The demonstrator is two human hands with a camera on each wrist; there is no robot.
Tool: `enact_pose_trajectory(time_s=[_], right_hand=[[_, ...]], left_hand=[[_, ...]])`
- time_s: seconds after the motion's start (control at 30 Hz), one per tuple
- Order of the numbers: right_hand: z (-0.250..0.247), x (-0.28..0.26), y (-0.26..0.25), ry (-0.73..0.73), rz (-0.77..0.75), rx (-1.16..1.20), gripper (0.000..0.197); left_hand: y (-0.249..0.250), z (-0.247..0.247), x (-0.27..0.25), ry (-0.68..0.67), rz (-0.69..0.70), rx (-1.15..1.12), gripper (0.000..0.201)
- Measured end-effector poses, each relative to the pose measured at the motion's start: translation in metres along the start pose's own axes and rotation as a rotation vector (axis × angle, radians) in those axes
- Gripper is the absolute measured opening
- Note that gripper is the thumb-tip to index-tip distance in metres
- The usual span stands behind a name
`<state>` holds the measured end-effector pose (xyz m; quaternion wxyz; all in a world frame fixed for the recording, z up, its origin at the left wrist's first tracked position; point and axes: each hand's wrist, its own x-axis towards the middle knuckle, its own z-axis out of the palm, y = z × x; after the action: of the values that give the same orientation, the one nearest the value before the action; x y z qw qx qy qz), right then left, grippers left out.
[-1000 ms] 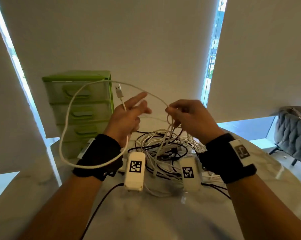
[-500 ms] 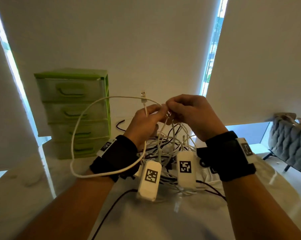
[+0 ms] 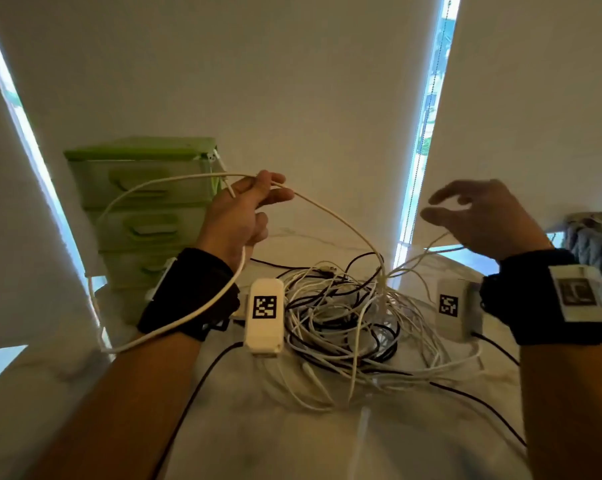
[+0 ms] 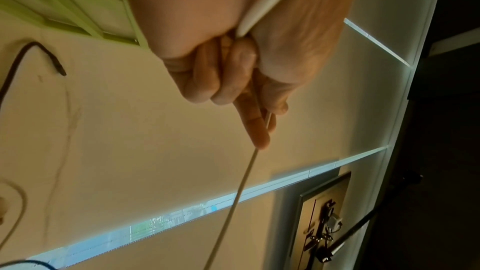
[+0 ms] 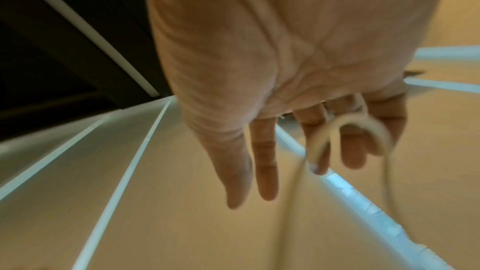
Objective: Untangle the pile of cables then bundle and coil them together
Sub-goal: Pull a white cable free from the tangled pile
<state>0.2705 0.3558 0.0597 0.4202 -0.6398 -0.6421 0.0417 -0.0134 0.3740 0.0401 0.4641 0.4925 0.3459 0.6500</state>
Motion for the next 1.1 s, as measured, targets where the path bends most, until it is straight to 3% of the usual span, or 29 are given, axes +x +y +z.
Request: enact_pose_trajectory(time_s=[0.03,0.13,0.2,0.33,0.43,0.5,0.6,0.67,0.83,0.97,1.1], right_hand=[[0.006,-0.005,-0.016,-0.061,-0.073,0.042,0.016],[0.033,-0.023,-0.054,-0.471,-0.168,0.072,0.021],[0.051,-0.025,-0.058,-0.562,-0.191,-0.034,0.016],[0.048,-0.018,-0.048,-0.385,-0.152,0.104,0.015],[0.032,-0.019,-0.047,-0.35,-0.136,0.397,0.01],[0.024,-0.022,-0.05,-0.344,-0.152,0.47,0.011],[0.013,-0.026,-0.048,-0.287,-0.166,0.5,0.011],[0.002,-0.03,-0.037,-0.257,-0.148,0.492,0.011],[-0.039,-0.05,0.003,-0.115,-0.006,0.566,0.015],[-0.068,-0.071,0.03,-0.144,0.056,0.445,0.016],[-0.103,-0.086,0.067,0.002,0.131,0.35,0.011]], left_hand=[[-0.001,0.004,-0.001,-0.009,-0.005,0.005,0.027],[-0.003,0.011,-0.002,-0.025,0.005,-0.005,0.027],[-0.001,0.011,-0.002,-0.021,0.015,-0.032,0.028],[-0.001,0.005,-0.006,-0.12,-0.013,-0.003,0.021],[-0.009,0.016,-0.021,-0.311,-0.039,0.324,0.025],[-0.019,0.035,-0.035,-0.453,-0.067,0.528,0.024],[-0.035,0.056,-0.047,-0.529,-0.064,0.583,0.017],[-0.039,0.055,-0.046,-0.517,-0.059,0.605,0.025],[-0.031,0.054,-0.053,-0.465,0.026,0.743,0.019],[-0.027,0.053,-0.058,-0.31,0.094,0.978,0.031],[-0.014,0.037,-0.053,-0.111,0.051,1.057,0.042]])
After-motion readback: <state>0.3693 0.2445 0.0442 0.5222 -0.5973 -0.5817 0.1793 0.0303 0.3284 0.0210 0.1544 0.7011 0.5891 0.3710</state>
